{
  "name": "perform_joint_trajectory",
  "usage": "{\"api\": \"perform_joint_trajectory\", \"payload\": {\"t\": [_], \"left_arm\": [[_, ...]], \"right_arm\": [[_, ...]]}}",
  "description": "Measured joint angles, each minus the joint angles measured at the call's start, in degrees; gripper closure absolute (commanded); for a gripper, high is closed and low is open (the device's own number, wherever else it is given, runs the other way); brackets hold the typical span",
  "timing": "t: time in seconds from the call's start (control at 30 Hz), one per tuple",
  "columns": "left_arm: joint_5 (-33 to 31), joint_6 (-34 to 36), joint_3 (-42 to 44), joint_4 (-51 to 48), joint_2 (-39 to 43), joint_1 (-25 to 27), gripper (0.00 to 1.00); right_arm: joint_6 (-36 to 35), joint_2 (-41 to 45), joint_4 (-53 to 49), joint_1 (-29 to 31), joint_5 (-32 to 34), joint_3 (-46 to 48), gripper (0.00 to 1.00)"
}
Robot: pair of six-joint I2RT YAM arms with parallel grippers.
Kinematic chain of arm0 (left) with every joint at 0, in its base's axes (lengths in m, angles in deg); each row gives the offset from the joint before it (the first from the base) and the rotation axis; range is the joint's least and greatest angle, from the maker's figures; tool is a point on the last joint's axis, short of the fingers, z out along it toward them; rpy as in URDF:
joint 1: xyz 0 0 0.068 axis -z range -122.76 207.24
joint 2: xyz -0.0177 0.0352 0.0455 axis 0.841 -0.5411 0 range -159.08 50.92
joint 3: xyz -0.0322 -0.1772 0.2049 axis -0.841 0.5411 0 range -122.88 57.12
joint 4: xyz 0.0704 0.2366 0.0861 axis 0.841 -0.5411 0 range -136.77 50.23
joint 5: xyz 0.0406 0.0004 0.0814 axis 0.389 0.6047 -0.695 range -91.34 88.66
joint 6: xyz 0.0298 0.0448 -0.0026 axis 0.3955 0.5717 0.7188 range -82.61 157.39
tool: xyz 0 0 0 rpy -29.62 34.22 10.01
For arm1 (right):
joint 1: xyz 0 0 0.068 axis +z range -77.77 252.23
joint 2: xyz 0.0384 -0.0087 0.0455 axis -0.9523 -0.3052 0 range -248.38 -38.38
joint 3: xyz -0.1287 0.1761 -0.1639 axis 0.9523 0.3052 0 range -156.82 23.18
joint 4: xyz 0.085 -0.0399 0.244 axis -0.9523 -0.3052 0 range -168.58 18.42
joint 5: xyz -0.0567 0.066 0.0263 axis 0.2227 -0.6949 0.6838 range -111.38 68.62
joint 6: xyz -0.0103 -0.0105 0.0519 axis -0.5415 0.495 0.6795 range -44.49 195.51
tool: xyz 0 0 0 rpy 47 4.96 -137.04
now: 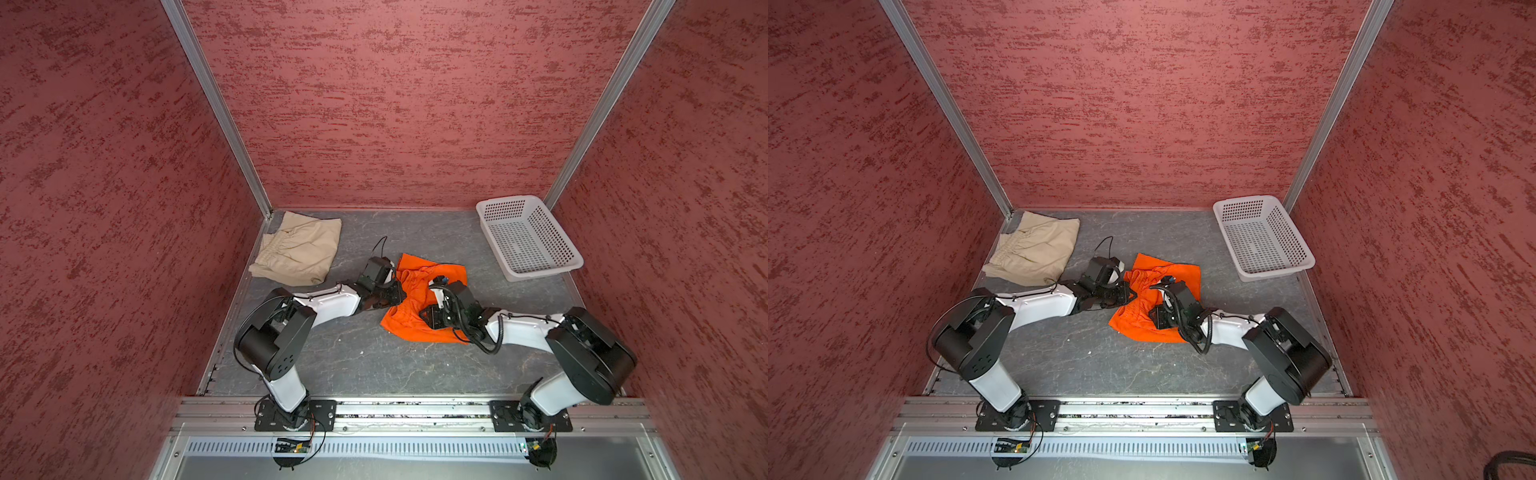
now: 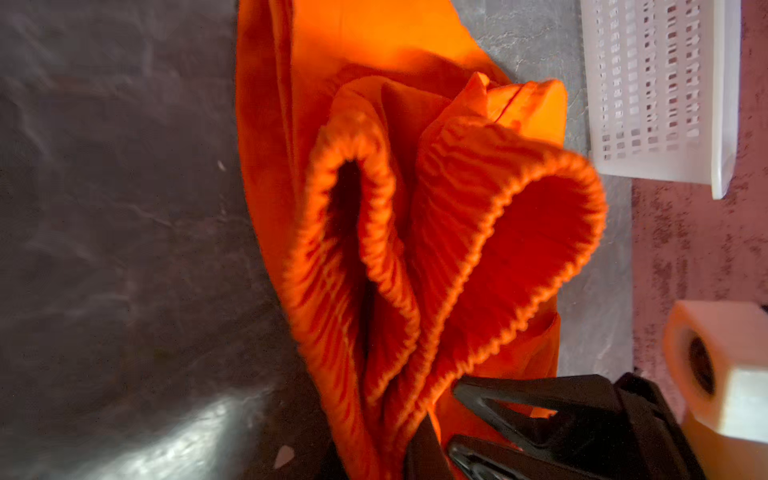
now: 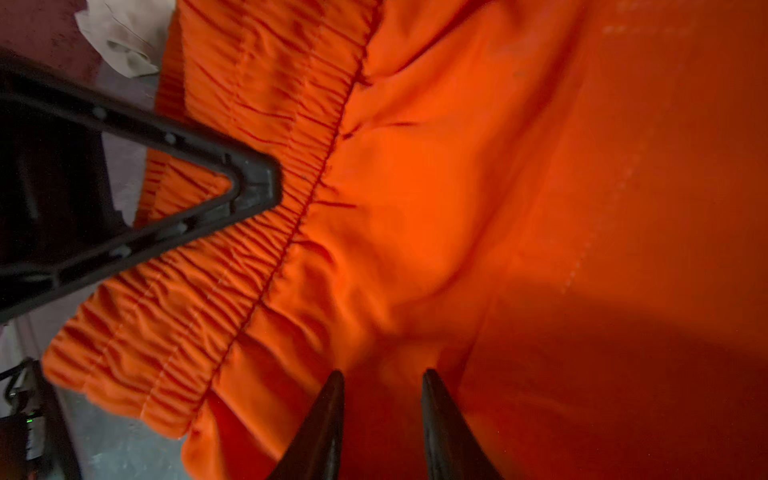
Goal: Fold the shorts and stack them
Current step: 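Lift the orange shorts with the left gripper while the right gripper releases and withdraws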
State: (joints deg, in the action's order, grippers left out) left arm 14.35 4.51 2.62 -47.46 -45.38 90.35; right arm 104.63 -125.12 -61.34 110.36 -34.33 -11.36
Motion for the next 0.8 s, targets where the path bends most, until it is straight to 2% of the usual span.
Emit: {"api": "perform_joint_trajectory", "payload": {"t": [0.17,0.4,0.63,0.8], "left_arm": [[-1.88,13.73,-8.20,-13.86,0.92,-4.90,1.00],[-8.98,29.99,-20.92,-29.16,-1.25,-11.26,1.00],[-14.78,39.52,-31.30,-36.04,-3.56,-18.36,1.00],[-19.06,44.17,-38.12,-39.54,-5.97,-21.46,1.00]], "right_arm": [[0.04,5.33,-0.63,-0.79,-0.39,0.00,0.65],[0.07,5.84,-0.87,-1.60,-0.55,0.00,0.65],[0.24,5.73,-0.48,-1.60,-0.96,1.79,0.66],[0.33,5.62,-0.52,-1.60,-0.96,2.67,0.66]]}}
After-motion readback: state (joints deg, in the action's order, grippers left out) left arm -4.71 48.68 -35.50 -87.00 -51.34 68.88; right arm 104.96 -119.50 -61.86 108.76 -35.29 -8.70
